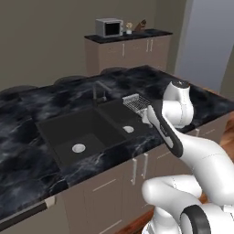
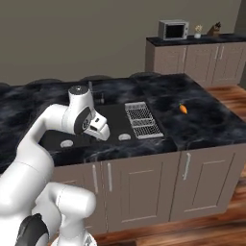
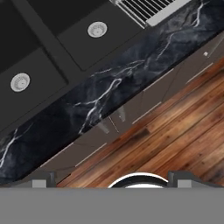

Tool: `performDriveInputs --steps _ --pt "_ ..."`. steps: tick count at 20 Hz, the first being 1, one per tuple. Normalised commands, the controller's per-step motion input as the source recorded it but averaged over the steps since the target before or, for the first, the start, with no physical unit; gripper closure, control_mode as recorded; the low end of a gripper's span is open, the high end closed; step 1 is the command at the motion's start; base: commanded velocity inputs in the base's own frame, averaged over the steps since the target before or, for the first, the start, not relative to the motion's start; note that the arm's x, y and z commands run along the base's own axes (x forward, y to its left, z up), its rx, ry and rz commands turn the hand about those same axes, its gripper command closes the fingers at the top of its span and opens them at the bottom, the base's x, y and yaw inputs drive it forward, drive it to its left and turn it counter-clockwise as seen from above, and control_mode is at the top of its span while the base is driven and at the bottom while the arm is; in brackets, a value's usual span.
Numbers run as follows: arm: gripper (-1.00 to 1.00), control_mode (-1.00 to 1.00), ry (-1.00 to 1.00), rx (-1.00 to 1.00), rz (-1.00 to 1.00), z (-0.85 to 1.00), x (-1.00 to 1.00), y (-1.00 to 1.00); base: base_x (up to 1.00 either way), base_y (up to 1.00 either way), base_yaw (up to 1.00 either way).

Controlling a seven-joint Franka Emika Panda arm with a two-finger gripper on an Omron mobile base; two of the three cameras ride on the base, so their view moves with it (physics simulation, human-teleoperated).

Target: Place the two vegetables and bowl onto the tray for setting up a vegetable dip station.

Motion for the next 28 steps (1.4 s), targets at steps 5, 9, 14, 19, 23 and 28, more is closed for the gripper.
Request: performDriveInputs --steps 5,9,14,19,23,28 --pt "-1.0 1.0 0.0 0.0 0.0 0.0 0.0 0.0 0.24 -0.55 0.04" --pt "-1.0 1.0 0.0 0.0 0.0 0.0 0.0 0.0 0.24 -0.54 0.06" --pt "-1.0 1.0 0.0 0.0 0.0 0.0 0.0 0.0 0.24 -0.55 0.05" --pt "-1.0 1.0 0.0 0.0 0.0 0.0 0.0 0.0 0.24 -0.56 0.04" --pt "-1.0 1.0 0.0 0.0 0.0 0.0 0.0 0.0 0.24 -0.58 0.02" --pt "-1.0 1.0 0.0 0.0 0.0 0.0 0.0 0.0 0.24 -0.58 0.01"
